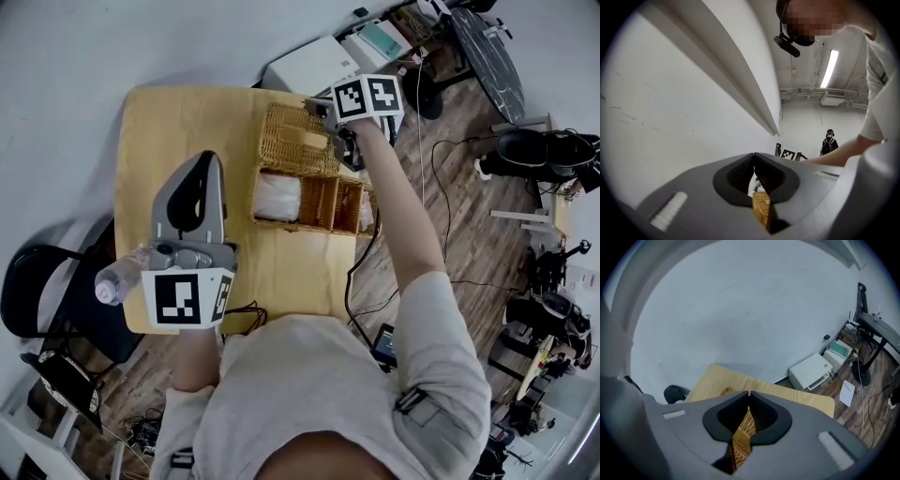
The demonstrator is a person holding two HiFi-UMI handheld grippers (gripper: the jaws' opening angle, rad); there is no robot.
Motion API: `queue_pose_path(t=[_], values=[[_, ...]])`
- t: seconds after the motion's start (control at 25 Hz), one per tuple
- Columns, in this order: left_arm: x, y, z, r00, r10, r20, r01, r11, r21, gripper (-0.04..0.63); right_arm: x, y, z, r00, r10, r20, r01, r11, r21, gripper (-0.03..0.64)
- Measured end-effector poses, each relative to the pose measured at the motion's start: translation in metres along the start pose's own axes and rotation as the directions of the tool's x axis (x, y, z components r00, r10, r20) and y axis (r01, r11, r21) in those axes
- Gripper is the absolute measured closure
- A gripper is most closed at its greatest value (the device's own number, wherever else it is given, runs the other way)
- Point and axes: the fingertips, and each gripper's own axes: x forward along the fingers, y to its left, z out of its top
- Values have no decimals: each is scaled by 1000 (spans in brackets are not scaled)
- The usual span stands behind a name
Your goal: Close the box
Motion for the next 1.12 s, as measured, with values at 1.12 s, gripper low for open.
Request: queue_pose_path(t=[1.12], values=[[-38,-38,53,995,-25,94,21,999,47,537,-132,94,-19,967,140,211,-103,978,-179,597]])
